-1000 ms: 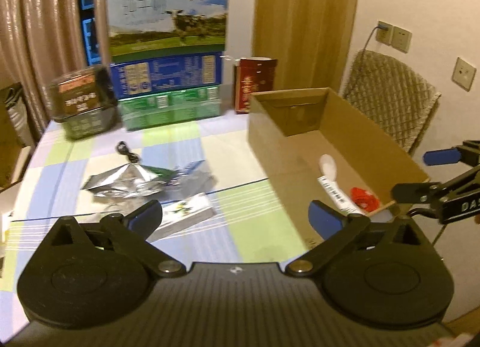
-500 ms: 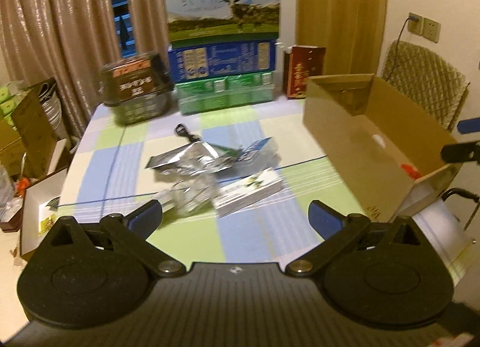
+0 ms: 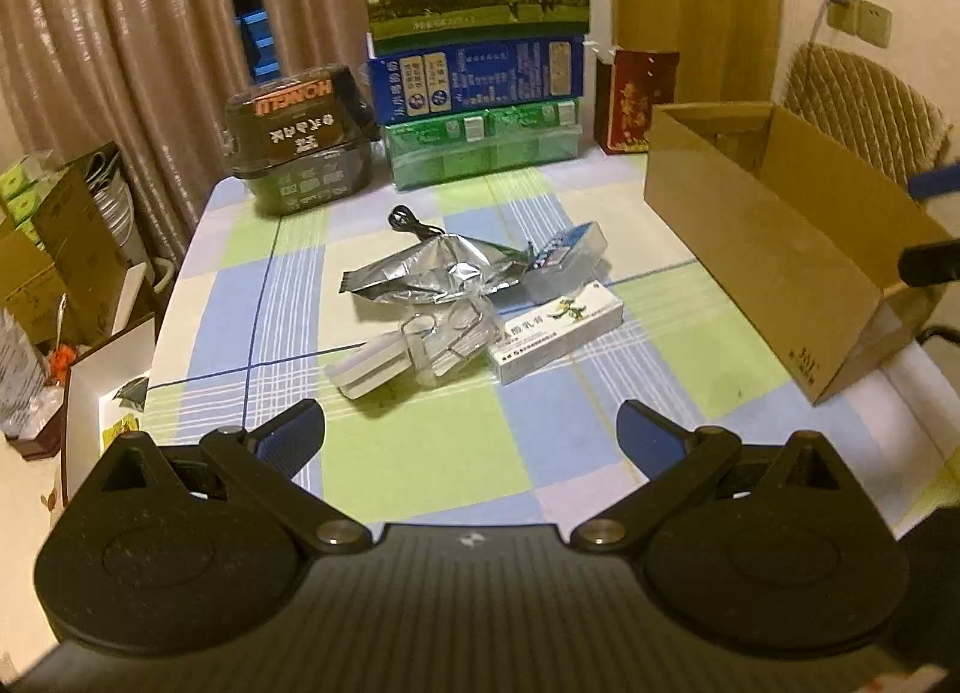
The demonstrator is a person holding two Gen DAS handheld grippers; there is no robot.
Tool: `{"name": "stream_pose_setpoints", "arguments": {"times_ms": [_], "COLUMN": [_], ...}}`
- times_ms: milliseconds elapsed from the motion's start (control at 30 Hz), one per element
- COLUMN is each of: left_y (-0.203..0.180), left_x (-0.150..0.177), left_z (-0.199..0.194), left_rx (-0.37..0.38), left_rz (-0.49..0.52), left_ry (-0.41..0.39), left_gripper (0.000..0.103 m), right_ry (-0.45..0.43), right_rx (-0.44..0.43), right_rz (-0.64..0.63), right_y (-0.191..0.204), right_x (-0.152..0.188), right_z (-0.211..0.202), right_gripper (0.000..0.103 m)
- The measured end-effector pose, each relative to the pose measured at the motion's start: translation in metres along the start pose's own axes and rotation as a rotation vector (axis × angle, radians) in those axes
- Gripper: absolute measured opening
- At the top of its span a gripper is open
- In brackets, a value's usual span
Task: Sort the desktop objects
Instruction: 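Withdraw both tools from the cardboard box back over the table items, then grasp the white night-light with the left tool while the right tool grasps the ointment box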
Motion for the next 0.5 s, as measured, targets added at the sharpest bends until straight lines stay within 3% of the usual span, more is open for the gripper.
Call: {"name": "stream_pose_setpoints", "arguments": {"times_ms": [200,500], "left_y": [0.016,0.047], "left_x": [0.009,0.013], "left_z": [0.012,0.043], "left_rx": [0.010,0.052], "left_rz": [0.069,0.170], "left_ry": [0.040,0.110], "left_gripper": [0.102,0.102], "right_ry": [-0.004,0.003], "right_rx": [-0.047,-0.177], "right_rz": [-0.146,-0.518], "right_y": [0.029,0.081], "right_x": [-0.006,-0.011], "right_z": [0.019,0.071], "right_gripper": [0.101,0.101]}}
Point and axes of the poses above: each gripper's, at about its wrist camera, not at the fingertips, and z roughly the way its jaws point, y to its left, x to its underside, the point moved 10 cm from there along z, roughly the way its jaws point, and after that the axes turned 13 degrees about x, right-handed, at the moved point
